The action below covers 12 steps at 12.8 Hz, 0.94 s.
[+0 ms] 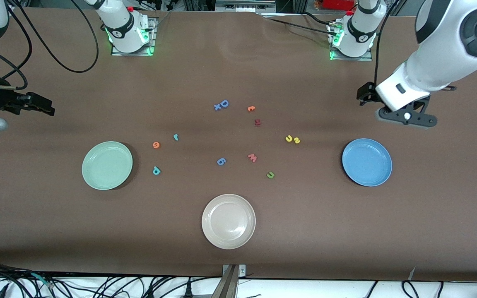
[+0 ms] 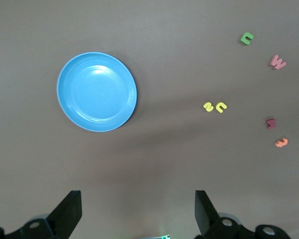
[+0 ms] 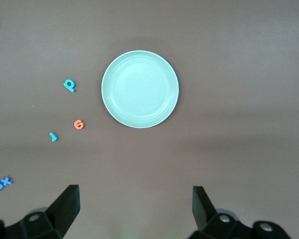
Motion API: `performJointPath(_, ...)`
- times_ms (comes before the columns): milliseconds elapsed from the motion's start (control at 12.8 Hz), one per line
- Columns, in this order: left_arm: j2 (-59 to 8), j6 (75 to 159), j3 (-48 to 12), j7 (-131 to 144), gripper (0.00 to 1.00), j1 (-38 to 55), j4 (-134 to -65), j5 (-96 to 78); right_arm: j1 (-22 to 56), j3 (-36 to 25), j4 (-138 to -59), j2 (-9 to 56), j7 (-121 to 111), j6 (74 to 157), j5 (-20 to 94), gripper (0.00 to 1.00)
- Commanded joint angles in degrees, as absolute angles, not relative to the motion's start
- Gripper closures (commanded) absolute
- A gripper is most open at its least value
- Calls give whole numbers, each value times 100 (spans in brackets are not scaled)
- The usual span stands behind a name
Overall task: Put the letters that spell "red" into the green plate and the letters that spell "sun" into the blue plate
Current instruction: 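Move the left gripper over the yellow letter 2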
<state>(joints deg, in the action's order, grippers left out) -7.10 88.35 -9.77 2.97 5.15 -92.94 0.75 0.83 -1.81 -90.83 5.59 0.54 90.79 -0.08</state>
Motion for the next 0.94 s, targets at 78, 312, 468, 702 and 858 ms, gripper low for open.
performJointPath(78, -1344, 9287, -975, -236, 0, 764, -9069, -62, 88, -202, -9061, 554, -35, 9000, -18, 0)
performJointPath(312, -1459, 9902, -976, -360, 0, 1115, -9621, -35, 88, -202, -9070, 554, -44, 8895, -18, 0)
performJointPath(468, -1476, 10762, -1063, -456, 0, 1344, -10236, 9, 105, -202, -9114, 571, -35, 8973, -18, 0)
performJointPath(702, -1599, 11766, -1099, -1297, 0, 1389, -10897, 9, 123, -193, -9105, 668, -18, 9053, 17, 0)
performJointPath(858, -1801, 12179, -1099, -1853, 0, 1415, -11117, 9, 141, -176, -9105, 729, -18, 9044, 61, 0)
